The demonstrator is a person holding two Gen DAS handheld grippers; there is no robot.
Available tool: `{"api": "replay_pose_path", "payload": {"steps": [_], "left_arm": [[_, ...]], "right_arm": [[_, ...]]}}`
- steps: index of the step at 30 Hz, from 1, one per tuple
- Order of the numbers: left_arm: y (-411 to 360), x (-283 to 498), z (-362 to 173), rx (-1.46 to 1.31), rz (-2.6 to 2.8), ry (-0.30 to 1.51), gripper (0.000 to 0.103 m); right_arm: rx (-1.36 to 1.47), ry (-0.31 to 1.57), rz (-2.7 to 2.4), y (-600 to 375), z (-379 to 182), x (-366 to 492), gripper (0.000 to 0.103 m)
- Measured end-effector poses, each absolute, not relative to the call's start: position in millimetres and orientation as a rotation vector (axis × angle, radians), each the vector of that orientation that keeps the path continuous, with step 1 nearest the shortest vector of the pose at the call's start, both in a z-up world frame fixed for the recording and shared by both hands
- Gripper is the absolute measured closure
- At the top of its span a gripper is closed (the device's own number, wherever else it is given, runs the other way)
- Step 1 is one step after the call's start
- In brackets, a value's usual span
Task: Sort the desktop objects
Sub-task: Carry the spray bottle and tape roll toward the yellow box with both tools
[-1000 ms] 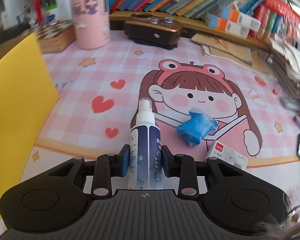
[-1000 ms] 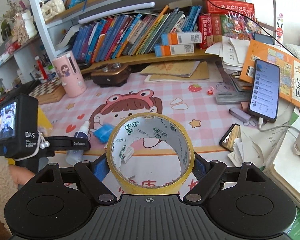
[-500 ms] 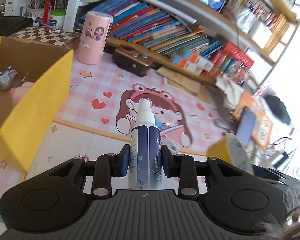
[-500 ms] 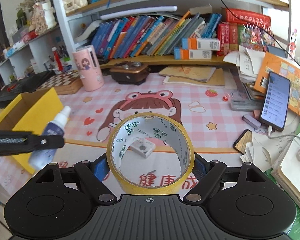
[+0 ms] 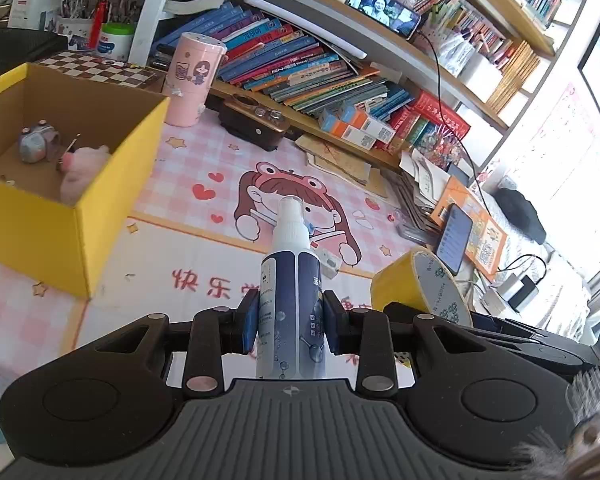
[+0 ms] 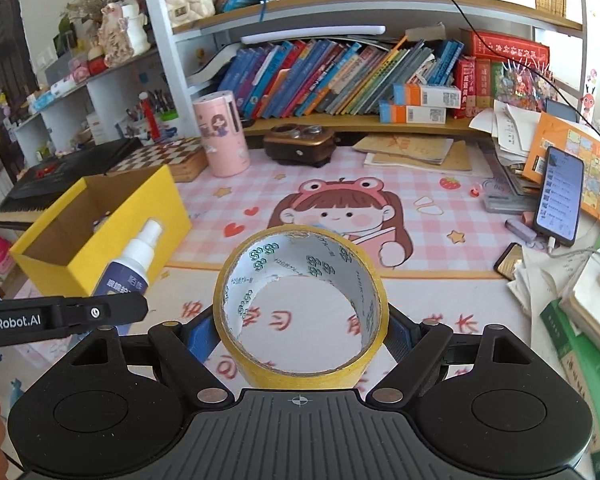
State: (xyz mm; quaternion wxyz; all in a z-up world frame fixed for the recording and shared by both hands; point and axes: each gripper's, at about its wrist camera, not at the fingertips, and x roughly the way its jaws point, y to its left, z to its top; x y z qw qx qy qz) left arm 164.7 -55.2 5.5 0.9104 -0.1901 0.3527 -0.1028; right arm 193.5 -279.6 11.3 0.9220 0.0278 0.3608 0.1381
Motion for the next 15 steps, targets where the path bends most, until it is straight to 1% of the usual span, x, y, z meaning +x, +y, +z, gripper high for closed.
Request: {"api": "replay_pose_path", "payload": {"steps": [15], "left_arm": [[26,94,-5,-0.436,-0.249,0.758,0.073]], "right_arm": [[0.06,0.768,0.241,-210,15,111,0.02]]}}
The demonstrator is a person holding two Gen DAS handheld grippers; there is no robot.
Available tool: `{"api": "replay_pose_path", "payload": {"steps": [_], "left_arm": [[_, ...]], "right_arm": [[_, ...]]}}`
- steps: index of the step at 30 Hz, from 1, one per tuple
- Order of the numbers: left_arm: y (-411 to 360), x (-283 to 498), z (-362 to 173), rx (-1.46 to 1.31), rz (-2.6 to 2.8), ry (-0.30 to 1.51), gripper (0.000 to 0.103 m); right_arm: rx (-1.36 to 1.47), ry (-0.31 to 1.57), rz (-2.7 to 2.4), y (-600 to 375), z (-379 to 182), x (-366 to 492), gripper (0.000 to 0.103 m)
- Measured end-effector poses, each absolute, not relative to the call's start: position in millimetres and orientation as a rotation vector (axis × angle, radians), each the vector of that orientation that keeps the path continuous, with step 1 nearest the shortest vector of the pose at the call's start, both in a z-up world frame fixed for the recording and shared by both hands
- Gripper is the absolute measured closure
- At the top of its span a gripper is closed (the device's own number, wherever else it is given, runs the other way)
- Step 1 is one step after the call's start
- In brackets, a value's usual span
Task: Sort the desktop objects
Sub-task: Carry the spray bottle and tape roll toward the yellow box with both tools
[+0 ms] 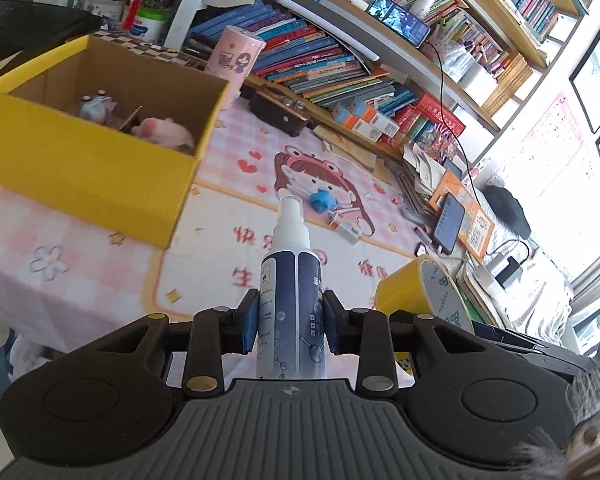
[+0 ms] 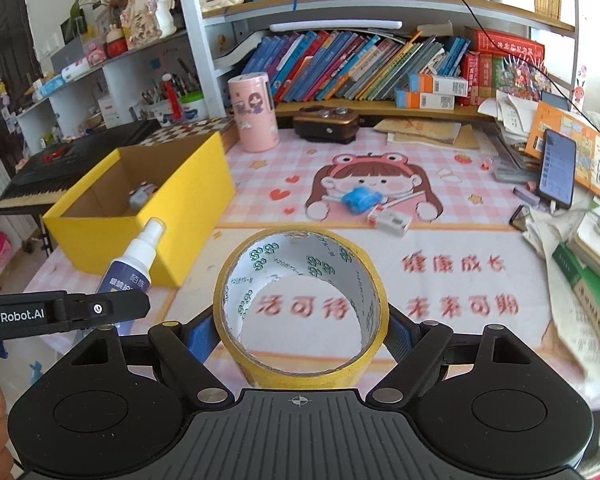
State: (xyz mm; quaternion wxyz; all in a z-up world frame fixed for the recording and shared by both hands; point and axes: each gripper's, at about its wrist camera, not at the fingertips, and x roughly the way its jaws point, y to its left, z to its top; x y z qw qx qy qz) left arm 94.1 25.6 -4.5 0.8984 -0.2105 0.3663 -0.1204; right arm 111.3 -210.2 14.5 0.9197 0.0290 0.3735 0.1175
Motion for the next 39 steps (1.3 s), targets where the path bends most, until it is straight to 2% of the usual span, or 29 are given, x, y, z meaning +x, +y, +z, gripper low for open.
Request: {"api": "replay_pose_path", "payload": {"steps": [17,39], "left_arm": [[98,21,-9,-0.409,-0.184,0.793,0.073],[142,-18,-2,-0.463,-0.08,0.721,0.073]], "right_arm": [[0.106,0.812,0.29,-141,2,49,0.02],[0.025,0.801,0.427,-84,7,29,0.02]]}}
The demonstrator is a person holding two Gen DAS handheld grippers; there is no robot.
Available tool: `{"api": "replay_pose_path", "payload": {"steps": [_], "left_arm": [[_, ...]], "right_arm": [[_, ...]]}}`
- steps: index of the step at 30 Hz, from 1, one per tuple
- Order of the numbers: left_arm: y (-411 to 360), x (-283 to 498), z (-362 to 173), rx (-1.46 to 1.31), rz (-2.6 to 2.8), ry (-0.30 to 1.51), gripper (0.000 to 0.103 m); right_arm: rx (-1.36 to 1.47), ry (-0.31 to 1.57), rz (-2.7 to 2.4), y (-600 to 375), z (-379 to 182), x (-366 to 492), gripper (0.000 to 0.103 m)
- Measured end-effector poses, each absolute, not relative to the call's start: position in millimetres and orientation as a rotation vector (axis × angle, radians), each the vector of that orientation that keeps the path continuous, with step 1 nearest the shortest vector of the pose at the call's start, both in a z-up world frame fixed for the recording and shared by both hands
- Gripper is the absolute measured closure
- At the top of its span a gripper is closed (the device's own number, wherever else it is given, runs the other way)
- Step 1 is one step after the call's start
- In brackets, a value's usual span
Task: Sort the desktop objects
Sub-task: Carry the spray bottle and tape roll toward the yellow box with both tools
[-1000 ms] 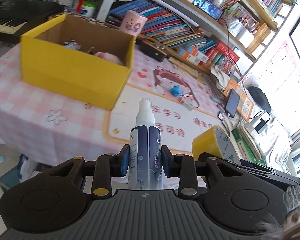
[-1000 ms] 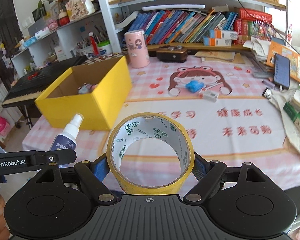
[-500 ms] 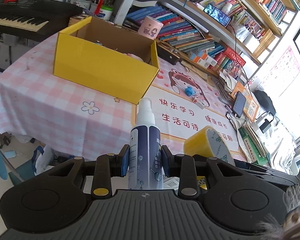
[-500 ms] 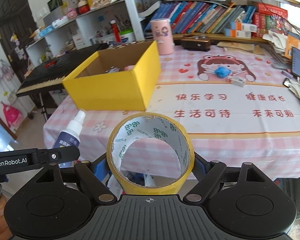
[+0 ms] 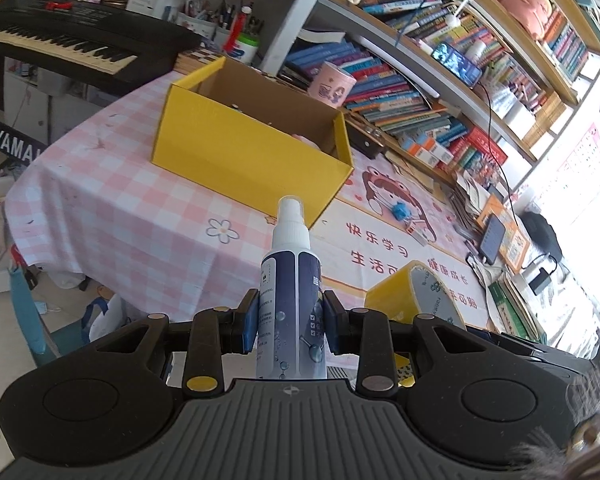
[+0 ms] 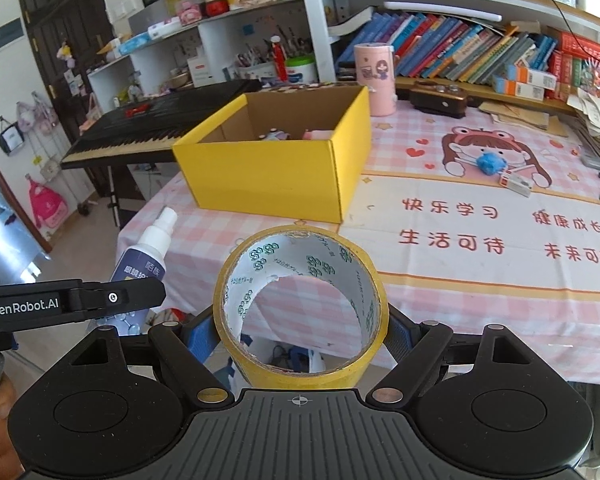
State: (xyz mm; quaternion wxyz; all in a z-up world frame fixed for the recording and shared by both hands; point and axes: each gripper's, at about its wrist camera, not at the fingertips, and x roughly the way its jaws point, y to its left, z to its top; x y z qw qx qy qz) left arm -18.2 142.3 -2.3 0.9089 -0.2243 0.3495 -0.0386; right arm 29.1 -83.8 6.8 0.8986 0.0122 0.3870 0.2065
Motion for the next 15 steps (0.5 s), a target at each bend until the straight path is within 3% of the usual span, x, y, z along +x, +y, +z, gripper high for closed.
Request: {"api": "replay_pose_path", "payload": {"steps": [15], "left_arm": [[147.2,-18.5,-4.5,-0.488,-0.062,0.724,0.073]], "right_arm": [[0.005,0.82,0.445,-75.6,4.0,33.2,0.02]]}}
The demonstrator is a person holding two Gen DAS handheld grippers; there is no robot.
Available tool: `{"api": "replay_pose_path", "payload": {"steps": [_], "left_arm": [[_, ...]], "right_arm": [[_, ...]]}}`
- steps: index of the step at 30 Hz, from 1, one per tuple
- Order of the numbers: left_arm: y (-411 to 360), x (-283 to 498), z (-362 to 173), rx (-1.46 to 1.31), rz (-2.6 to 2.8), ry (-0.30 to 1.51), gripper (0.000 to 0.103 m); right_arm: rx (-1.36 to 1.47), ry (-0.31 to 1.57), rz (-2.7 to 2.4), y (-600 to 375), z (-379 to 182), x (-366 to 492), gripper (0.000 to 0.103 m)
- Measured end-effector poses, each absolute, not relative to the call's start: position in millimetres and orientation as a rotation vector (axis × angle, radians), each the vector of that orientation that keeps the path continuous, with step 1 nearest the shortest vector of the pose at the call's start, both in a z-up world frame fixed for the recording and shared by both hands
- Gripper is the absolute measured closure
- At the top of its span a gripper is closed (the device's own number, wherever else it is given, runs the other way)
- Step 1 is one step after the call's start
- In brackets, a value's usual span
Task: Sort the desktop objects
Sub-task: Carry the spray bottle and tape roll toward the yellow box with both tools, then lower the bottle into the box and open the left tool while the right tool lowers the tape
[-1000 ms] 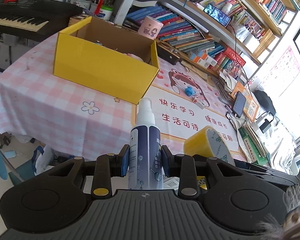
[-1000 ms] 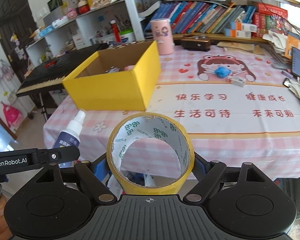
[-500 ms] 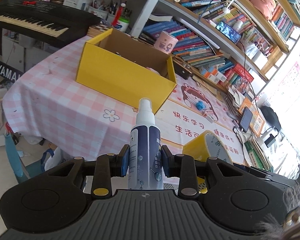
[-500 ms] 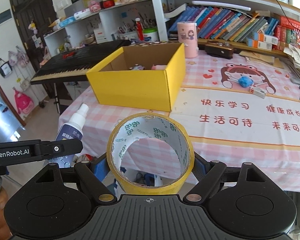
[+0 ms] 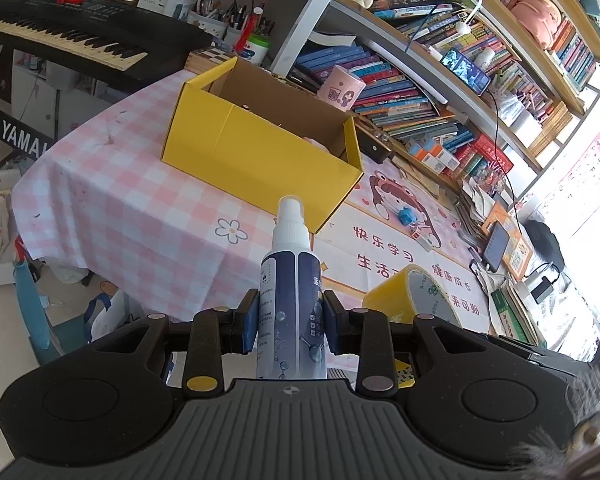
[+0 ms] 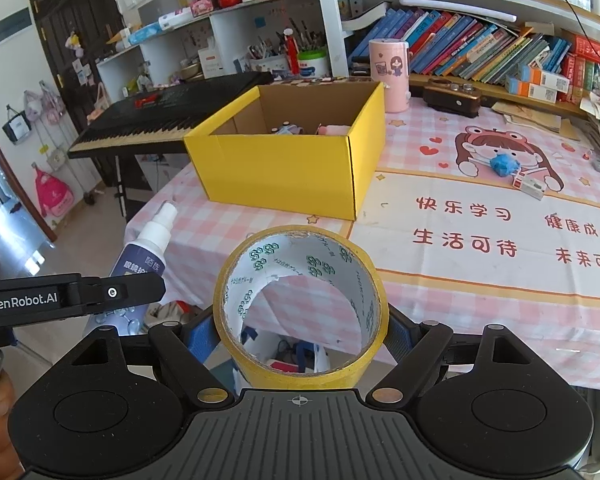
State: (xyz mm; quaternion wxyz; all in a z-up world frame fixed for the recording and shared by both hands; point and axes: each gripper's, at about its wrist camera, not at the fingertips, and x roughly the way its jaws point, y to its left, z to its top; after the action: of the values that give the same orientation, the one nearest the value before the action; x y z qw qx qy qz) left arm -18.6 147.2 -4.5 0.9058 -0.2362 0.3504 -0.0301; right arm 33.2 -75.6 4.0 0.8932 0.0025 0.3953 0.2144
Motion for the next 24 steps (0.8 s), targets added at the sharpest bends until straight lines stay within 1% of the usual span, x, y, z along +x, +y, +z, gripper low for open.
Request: {"api": "replay_pose_path", "payload": {"steps": [14,24], "left_arm": [[154,7,0,-0.479,-0.009,0.702,0.073],[160,66,34,-0.424,0.02,0.609,0.073]], "right_arm": [[-0.003,0.809,0.49,-67,6,69,0.02],[-0.007,0.698,0.546,-61,29,122,0.02]]}}
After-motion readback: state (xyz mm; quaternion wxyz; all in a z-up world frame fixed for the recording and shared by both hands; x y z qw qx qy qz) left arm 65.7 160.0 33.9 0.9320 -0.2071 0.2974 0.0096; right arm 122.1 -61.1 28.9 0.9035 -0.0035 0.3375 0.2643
